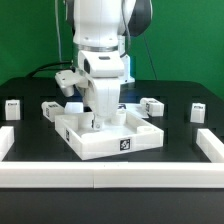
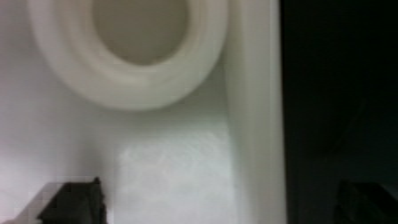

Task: Assemble square table

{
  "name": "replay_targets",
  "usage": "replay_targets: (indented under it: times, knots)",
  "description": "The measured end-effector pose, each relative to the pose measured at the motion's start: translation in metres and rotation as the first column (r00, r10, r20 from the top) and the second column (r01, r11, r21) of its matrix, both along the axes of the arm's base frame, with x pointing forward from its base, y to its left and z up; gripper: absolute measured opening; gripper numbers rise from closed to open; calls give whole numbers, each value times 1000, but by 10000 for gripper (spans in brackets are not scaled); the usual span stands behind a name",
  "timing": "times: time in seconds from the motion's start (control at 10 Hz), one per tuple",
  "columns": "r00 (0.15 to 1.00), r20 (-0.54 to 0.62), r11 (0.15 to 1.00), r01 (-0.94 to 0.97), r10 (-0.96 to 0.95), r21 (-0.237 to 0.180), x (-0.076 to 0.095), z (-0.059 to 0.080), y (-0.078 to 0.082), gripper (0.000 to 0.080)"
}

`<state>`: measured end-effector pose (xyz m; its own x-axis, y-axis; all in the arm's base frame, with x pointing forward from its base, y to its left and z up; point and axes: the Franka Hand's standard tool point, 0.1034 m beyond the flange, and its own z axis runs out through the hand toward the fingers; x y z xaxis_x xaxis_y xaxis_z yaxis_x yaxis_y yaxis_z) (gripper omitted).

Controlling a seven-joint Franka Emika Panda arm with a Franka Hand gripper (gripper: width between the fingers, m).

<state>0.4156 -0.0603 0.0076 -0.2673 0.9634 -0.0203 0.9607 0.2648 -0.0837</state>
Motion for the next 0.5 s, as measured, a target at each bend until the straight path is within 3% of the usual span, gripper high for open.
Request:
replay_targets:
  times: [0.2,0.4,0.5]
  knots:
    - [1000,0,1000,1,-1,0,0,0,0,646]
    - [1000,0,1000,1,-1,0,0,0,0,300]
    - [1000,-1,1000,1,-1,0,0,0,0,166]
